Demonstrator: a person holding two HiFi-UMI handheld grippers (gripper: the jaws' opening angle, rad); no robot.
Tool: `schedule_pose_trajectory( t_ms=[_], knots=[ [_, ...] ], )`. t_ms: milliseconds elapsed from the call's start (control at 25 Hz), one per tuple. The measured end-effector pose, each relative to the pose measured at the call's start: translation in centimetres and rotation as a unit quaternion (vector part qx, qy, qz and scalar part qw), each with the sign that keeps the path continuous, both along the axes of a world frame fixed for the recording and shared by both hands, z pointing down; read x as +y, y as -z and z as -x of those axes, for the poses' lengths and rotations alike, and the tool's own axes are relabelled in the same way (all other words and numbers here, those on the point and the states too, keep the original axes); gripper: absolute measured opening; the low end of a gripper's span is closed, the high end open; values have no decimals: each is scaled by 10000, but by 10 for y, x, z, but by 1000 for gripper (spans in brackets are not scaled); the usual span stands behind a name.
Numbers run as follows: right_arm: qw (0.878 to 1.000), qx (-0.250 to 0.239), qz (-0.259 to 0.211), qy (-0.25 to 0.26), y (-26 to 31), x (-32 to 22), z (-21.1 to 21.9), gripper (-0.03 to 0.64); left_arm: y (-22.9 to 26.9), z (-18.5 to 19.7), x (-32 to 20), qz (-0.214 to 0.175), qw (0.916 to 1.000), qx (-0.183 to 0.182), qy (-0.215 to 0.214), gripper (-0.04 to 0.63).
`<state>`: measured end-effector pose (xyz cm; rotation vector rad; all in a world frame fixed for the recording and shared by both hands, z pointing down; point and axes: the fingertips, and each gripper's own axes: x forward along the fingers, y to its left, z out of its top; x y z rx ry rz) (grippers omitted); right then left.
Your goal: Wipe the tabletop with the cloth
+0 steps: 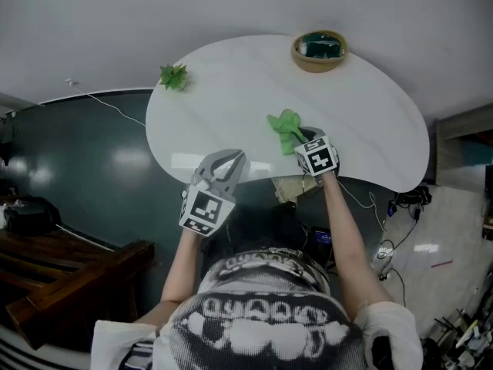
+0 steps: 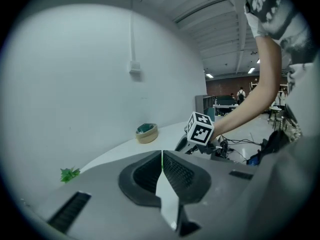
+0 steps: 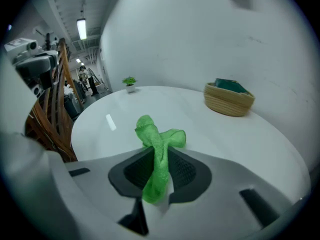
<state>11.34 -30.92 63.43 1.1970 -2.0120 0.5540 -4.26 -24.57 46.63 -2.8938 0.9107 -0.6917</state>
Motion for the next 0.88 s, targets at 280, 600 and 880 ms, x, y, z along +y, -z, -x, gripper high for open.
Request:
schedule_pose_trajectory(
  t_ms=[280,600,880],
  knots=[
    [9983,57,47,-579,-5,23,-156,81,-1,-118,9,2,9996,-115,-252,8],
    [9884,359,96,-1470,-6,68,-328,81,-3,-218,28,34,9977,-61,-675,8],
    [9695,691,232,-2342,-5,119,-459,81,-3,-272,36,47,9946,-192,-1017,8]
  ],
)
